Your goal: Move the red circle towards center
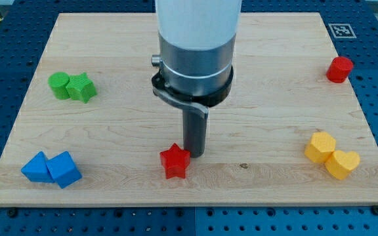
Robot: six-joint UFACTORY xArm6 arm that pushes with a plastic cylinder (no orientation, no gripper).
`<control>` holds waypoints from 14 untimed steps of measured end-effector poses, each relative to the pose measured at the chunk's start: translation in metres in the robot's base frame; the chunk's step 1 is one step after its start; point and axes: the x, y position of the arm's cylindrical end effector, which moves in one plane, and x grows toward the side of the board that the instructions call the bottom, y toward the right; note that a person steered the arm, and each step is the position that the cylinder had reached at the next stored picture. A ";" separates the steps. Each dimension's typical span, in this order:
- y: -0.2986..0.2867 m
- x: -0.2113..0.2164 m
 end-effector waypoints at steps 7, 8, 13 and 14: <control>0.303 -0.250; 0.343 -0.243; 0.297 -0.195; 0.281 -0.178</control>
